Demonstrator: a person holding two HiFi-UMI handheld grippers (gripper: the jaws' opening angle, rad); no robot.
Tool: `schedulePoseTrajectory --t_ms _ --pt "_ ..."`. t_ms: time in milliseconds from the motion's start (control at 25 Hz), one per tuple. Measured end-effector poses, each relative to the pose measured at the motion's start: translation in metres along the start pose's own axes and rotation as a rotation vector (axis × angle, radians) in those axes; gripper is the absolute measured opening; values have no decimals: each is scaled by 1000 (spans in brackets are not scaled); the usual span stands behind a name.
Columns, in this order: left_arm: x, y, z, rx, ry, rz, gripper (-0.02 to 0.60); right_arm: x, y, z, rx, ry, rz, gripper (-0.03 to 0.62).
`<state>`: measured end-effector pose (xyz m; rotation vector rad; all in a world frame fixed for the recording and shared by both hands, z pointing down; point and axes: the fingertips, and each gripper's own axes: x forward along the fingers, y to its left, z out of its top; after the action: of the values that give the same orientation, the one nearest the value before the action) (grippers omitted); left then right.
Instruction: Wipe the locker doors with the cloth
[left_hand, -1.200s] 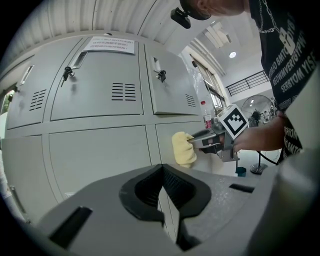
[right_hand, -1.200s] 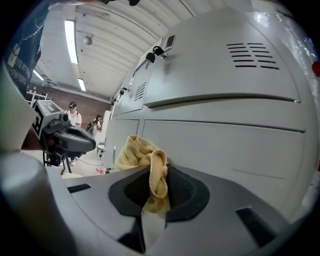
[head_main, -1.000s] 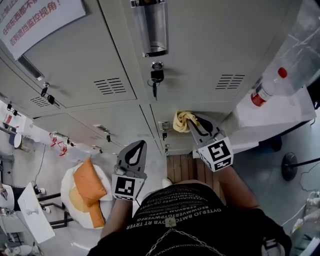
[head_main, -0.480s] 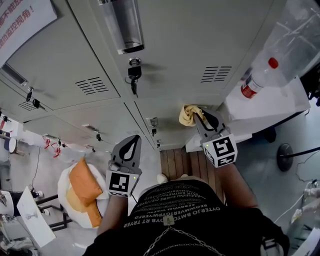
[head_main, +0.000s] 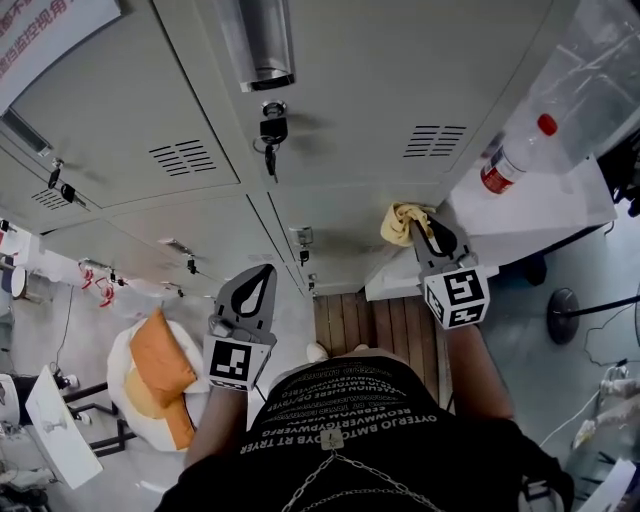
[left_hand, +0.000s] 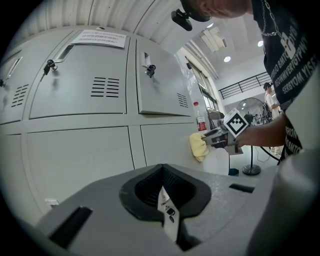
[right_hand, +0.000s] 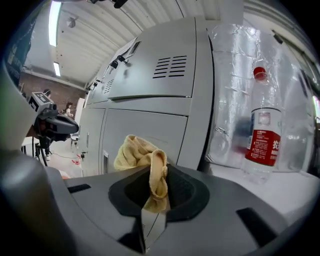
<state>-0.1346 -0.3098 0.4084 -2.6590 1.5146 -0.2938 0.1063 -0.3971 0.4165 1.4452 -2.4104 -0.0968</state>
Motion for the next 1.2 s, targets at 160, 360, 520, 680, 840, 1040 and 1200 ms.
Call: schedulePoseTrajectory --t_ms 160,360,520,680,840,1040,1200 --pt "-5 3 -2 4 2 1 5 -4 4 -3 9 1 11 55" --pt "-12 8 -6 9 12 2 5 3 45 6 -1 -32 107 57" --pt "-22 13 -9 11 13 15 5 19 83 9 4 -38 185 57" --pt "-36 23 -18 1 26 44 5 36 124 18 -9 -51 268 57" --pt "-50 33 -24 -7 39 79 5 57 163 27 -34 -59 340 57" --pt "-60 40 -26 -20 38 105 5 80 188 26 -64 -43 388 57" --pt "-62 44 -31 -31 54 116 5 88 183 19 -53 -31 380 58"
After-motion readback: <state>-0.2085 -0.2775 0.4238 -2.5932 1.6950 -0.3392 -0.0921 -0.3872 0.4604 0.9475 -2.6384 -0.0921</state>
